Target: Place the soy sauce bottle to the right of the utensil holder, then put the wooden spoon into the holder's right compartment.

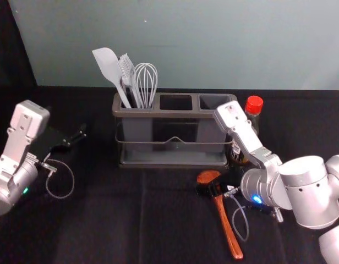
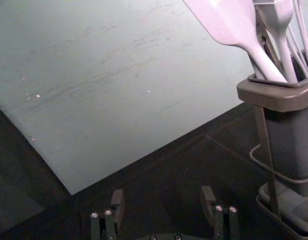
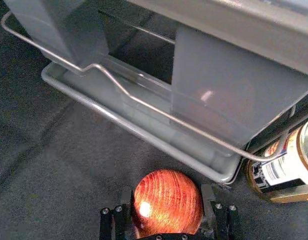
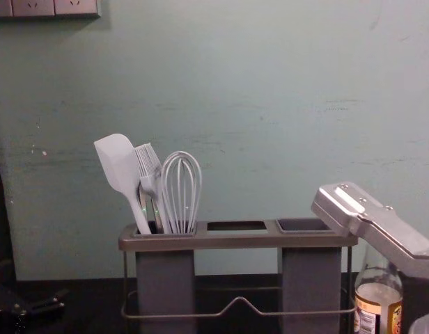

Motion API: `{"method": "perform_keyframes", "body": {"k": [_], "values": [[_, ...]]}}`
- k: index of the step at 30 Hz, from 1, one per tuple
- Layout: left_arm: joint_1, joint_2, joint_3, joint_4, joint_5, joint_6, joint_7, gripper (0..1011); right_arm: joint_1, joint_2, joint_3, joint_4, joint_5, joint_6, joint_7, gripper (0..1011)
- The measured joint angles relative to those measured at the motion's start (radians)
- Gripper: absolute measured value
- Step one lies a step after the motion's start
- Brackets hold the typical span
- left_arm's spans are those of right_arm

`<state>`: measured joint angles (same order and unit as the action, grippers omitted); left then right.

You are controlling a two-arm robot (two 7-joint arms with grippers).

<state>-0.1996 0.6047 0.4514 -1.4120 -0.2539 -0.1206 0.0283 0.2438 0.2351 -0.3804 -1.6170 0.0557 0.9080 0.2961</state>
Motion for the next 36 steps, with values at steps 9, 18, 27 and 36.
{"method": "perform_keyframes", "body": {"k": [9, 18, 27, 36], "values": [[0.000, 0.000, 0.000, 0.000, 0.000, 0.000, 0.000, 1005, -0.033, 0.015, 0.010, -0.054, -0.017, 0.002, 0.021, 840], [0.000, 0.000, 0.000, 0.000, 0.000, 0.000, 0.000, 1005, -0.090, 0.045, 0.032, -0.139, -0.020, -0.012, 0.054, 841], [0.000, 0.000, 0.000, 0.000, 0.000, 0.000, 0.000, 1005, -0.171, 0.086, 0.061, -0.253, -0.026, -0.095, 0.088, 840], [0.000, 0.000, 0.000, 0.000, 0.000, 0.000, 0.000, 1005, -0.258, 0.118, 0.079, -0.305, -0.070, -0.308, 0.073, 841]]}}
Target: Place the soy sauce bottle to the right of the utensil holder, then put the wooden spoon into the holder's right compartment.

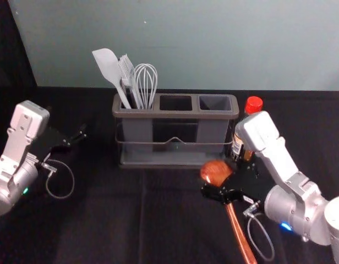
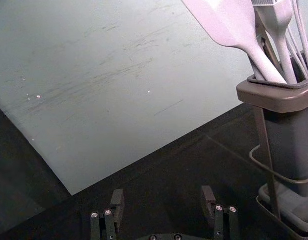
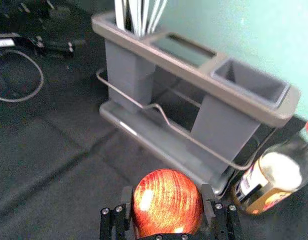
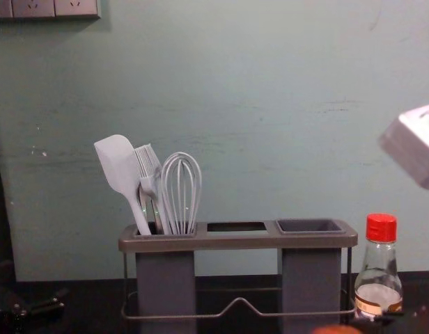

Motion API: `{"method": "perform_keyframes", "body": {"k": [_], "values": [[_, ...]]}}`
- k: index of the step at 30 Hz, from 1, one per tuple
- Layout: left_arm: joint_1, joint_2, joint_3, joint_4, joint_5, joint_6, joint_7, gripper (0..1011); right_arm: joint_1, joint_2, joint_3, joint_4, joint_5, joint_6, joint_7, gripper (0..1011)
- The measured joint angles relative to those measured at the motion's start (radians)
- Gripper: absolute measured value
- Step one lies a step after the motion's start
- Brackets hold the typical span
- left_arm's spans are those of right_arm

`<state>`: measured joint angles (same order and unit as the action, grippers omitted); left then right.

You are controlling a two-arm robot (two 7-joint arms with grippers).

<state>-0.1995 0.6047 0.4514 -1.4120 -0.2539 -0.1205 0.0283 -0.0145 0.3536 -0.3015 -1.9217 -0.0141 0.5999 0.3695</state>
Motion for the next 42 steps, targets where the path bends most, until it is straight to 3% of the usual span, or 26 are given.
{"method": "perform_keyframes", "body": {"k": [8, 13, 42], "values": [[0.000, 0.000, 0.000, 0.000, 0.000, 0.000, 0.000, 1005, -0.059, 0.032, 0.035, -0.048, 0.014, -0.187, 0.000, 841], [0.000, 0.000, 0.000, 0.000, 0.000, 0.000, 0.000, 1005, -0.086, 0.044, 0.055, -0.065, 0.035, -0.269, -0.006, 840], [0.000, 0.000, 0.000, 0.000, 0.000, 0.000, 0.000, 1005, -0.080, 0.050, 0.051, -0.053, 0.051, -0.276, -0.017, 840]]}}
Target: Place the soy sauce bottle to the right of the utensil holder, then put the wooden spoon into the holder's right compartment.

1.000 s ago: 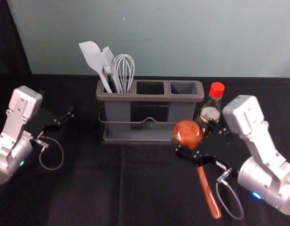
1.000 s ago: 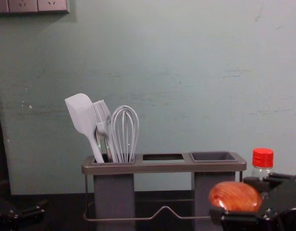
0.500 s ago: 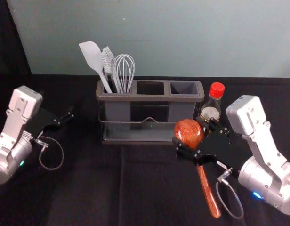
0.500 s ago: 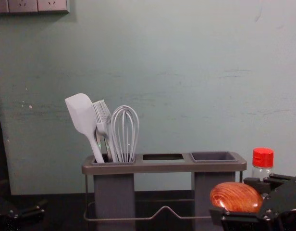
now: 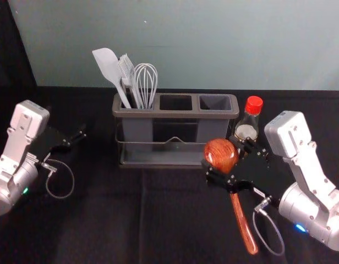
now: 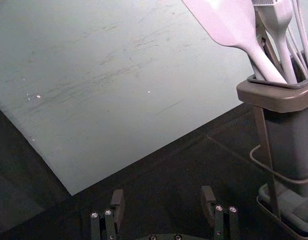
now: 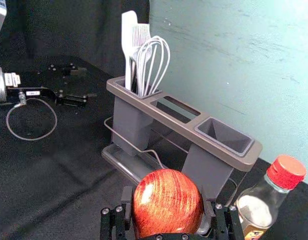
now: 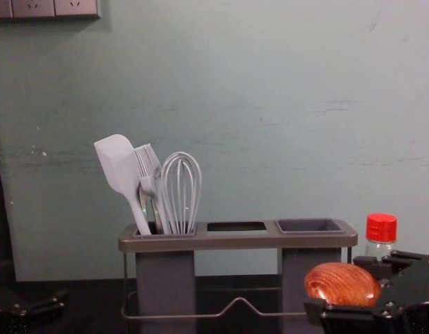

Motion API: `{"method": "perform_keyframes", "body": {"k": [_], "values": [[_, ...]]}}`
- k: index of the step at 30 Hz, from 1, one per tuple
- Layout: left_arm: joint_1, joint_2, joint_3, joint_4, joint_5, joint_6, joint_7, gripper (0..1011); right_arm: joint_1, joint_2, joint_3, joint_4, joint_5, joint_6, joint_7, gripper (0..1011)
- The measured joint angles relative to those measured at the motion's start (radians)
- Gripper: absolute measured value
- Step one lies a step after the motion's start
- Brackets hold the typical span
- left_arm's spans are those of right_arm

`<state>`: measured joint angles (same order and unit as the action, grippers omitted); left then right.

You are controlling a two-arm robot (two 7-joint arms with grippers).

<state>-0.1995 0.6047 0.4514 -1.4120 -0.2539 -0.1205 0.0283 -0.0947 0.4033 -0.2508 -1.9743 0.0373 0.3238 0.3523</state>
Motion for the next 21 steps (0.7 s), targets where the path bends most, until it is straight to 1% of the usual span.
{"method": "perform_keyframes", "body": {"k": [3, 4, 5, 6, 8, 11, 12, 15, 16, 17, 18, 20, 21], "values": [[0.000, 0.000, 0.000, 0.000, 0.000, 0.000, 0.000, 1005, -0.008, 0.001, 0.003, -0.003, 0.004, -0.012, -0.004, 841], [0.000, 0.000, 0.000, 0.000, 0.000, 0.000, 0.000, 1005, -0.012, 0.002, 0.004, -0.007, 0.006, -0.020, -0.006, 840], [0.000, 0.000, 0.000, 0.000, 0.000, 0.000, 0.000, 1005, -0.019, 0.008, 0.008, -0.024, 0.005, -0.042, -0.012, 841], [0.000, 0.000, 0.000, 0.000, 0.000, 0.000, 0.000, 1005, -0.019, 0.008, 0.008, -0.024, 0.005, -0.042, -0.012, 841], [0.000, 0.000, 0.000, 0.000, 0.000, 0.000, 0.000, 1005, -0.040, 0.013, 0.024, -0.066, 0.004, -0.103, -0.028, 841], [0.000, 0.000, 0.000, 0.000, 0.000, 0.000, 0.000, 1005, -0.062, 0.009, 0.042, -0.096, 0.009, -0.165, -0.047, 841], [0.000, 0.000, 0.000, 0.000, 0.000, 0.000, 0.000, 1005, -0.078, 0.000, 0.053, -0.111, 0.015, -0.207, -0.060, 840], [0.000, 0.000, 0.000, 0.000, 0.000, 0.000, 0.000, 1005, -0.097, -0.013, 0.067, -0.125, 0.021, -0.281, -0.079, 841], [0.000, 0.000, 0.000, 0.000, 0.000, 0.000, 0.000, 1005, -0.106, -0.021, 0.074, -0.129, 0.020, -0.332, -0.092, 841], [0.000, 0.000, 0.000, 0.000, 0.000, 0.000, 0.000, 1005, -0.110, -0.024, 0.077, -0.130, 0.016, -0.357, -0.098, 841], [0.000, 0.000, 0.000, 0.000, 0.000, 0.000, 0.000, 1005, -0.115, -0.032, 0.081, -0.129, 0.006, -0.413, -0.109, 841], [0.000, 0.000, 0.000, 0.000, 0.000, 0.000, 0.000, 1005, -0.117, -0.041, 0.085, -0.123, -0.003, -0.468, -0.119, 841], [0.000, 0.000, 0.000, 0.000, 0.000, 0.000, 0.000, 1005, -0.117, -0.054, 0.087, -0.113, -0.014, -0.527, -0.130, 841]]}}
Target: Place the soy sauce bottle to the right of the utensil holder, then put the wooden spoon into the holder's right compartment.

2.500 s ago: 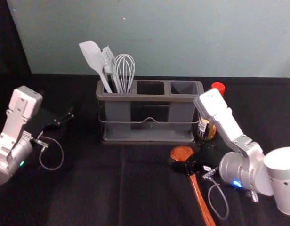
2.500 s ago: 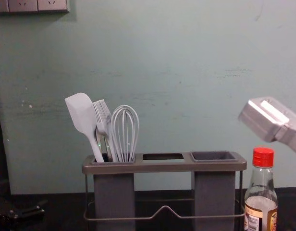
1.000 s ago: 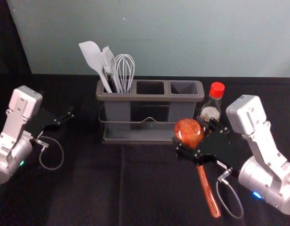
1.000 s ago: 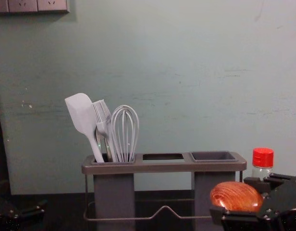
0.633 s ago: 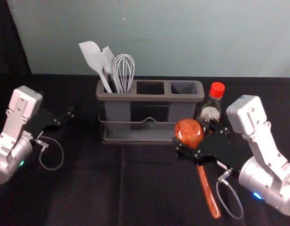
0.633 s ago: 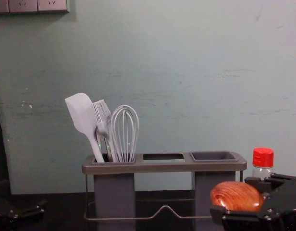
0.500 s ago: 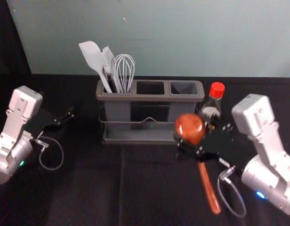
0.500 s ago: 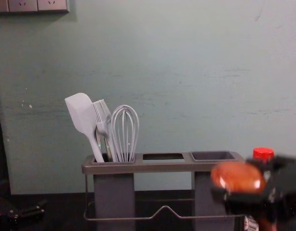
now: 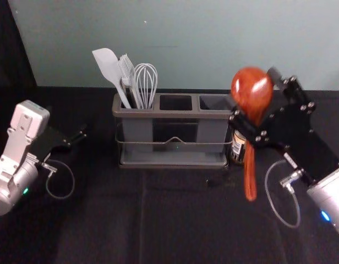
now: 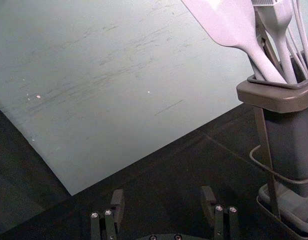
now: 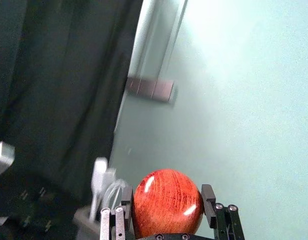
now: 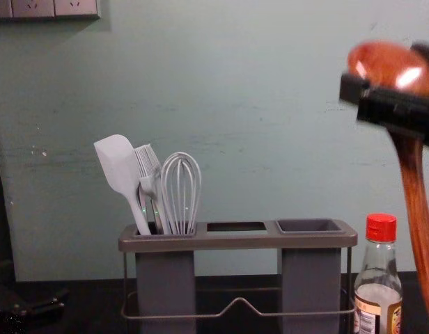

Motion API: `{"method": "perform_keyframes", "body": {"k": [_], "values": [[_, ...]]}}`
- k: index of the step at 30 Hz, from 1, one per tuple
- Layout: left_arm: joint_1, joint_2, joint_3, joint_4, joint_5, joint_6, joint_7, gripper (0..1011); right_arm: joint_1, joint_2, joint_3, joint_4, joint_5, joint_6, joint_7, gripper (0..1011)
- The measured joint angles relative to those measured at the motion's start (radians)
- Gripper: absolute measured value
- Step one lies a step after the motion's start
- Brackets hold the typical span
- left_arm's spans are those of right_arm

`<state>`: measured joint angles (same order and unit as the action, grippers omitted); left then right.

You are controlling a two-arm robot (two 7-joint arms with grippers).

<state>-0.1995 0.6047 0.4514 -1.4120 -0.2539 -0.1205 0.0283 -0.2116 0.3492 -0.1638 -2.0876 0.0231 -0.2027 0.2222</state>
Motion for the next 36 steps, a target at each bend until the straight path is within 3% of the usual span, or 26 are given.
{"method": "perform_keyframes", "body": {"k": [6, 12, 19, 23, 26, 36], "values": [[0.000, 0.000, 0.000, 0.000, 0.000, 0.000, 0.000, 1005, 0.033, -0.040, 0.001, 0.047, -0.042, -0.158, -0.024, 840], [0.000, 0.000, 0.000, 0.000, 0.000, 0.000, 0.000, 1005, 0.111, -0.056, -0.002, 0.122, -0.018, -0.263, 0.004, 841], [0.000, 0.000, 0.000, 0.000, 0.000, 0.000, 0.000, 1005, 0.209, -0.063, -0.006, 0.222, 0.063, -0.293, 0.067, 841], [0.000, 0.000, 0.000, 0.000, 0.000, 0.000, 0.000, 1005, 0.297, -0.055, -0.023, 0.313, 0.126, -0.322, 0.144, 841], [0.000, 0.000, 0.000, 0.000, 0.000, 0.000, 0.000, 1005, 0.346, -0.053, -0.030, 0.367, 0.150, -0.330, 0.174, 841], [0.000, 0.000, 0.000, 0.000, 0.000, 0.000, 0.000, 1005, 0.465, -0.088, -0.050, 0.515, 0.147, -0.354, 0.194, 841]]}}
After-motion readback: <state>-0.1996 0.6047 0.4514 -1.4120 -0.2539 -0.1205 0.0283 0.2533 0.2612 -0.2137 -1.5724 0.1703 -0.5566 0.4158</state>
